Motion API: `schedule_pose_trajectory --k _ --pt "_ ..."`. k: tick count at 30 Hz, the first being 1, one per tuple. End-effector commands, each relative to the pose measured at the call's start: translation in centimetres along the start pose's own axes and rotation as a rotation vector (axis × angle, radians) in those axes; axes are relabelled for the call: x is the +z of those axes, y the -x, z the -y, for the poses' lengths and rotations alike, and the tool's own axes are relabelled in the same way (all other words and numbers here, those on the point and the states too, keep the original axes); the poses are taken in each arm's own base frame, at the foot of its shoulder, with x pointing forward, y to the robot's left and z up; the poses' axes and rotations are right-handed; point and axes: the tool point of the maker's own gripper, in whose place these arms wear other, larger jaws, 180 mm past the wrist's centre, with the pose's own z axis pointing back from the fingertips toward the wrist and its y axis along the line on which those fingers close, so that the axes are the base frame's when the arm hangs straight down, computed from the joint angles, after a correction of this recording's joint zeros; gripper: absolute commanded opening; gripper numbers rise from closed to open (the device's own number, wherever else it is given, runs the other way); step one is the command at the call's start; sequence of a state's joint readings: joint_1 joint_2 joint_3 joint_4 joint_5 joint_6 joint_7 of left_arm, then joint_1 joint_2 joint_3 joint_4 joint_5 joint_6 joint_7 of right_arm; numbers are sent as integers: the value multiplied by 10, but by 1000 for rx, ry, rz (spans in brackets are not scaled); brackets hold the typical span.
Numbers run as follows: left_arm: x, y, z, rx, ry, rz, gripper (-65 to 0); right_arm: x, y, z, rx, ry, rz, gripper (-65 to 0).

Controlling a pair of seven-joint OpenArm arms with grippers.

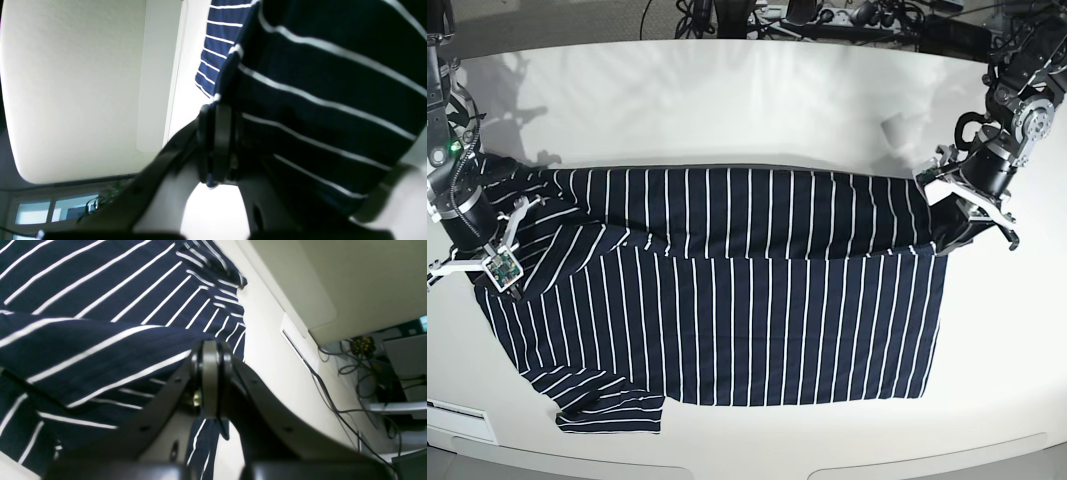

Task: Fold the T-shirt properly
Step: 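Carry the shoulder edge over the shirt body toward the hem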

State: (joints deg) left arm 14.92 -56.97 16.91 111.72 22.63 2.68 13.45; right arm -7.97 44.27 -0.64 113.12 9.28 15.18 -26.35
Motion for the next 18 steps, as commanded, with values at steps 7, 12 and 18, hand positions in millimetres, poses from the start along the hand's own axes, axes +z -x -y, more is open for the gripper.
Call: schedule_pose_trajectory --k 7,12,18 --pt "-1 -2 -17 -19 -45 15 -650 -1 -14 20 -9 42 53 -650" --pt "-14 8 -23 19 -58 20 -650 -7 -3 18 -23 36 47 -650" --pt "-42 54 -70 180 -271 -107 -347 -16 -6 73 -112 235 53 -269"
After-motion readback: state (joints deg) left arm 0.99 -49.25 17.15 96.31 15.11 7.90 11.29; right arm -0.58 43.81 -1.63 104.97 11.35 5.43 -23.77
